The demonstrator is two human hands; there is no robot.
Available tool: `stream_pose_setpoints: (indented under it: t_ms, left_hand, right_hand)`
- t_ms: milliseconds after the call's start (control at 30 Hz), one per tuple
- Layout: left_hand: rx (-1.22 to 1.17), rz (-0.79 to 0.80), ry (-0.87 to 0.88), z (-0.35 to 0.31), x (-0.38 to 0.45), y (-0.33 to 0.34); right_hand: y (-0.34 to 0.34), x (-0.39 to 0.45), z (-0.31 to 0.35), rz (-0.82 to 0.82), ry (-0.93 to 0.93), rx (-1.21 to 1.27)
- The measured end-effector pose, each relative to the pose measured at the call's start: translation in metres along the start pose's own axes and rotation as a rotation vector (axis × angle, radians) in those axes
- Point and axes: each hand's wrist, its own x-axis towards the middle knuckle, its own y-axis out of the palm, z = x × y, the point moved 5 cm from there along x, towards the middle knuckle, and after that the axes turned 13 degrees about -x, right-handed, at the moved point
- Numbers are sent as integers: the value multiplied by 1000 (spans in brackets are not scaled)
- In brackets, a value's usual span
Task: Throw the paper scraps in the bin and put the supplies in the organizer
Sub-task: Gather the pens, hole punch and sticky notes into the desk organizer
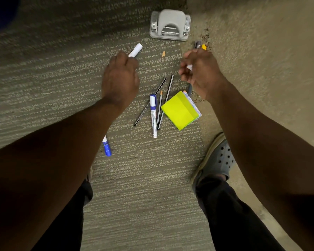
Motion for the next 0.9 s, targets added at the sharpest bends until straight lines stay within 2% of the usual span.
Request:
stream_pose_setpoints:
  t_ms: [100,167,267,467,633,833,900]
  left_hand:
    - [-39,37,8,-9,-1,8]
    - [-31,15,-25,-12,1,8]
    - [-54,-51,-83,-8,4,2]
    - [-119,-68,-104,-5,9,-7]
    - [-211,-114,-171,-2,10,-11]
    - [-256,-115,-169,-1,9,-11]
    - [-276,-108,-163,0,9,-11]
  right_hand:
    - [13,5,13,-129,-354,-735]
    - [26,6,17,-126,-525,-933]
    - [35,11,22,-155,-623,-1021]
    - [36,17,36,-318,-664,-1167]
    - [41,16,39,-273,-656,-1245]
    - [48,14,41,-295,-614,-1265]
    - [49,14,42,-254,-616,-1247]
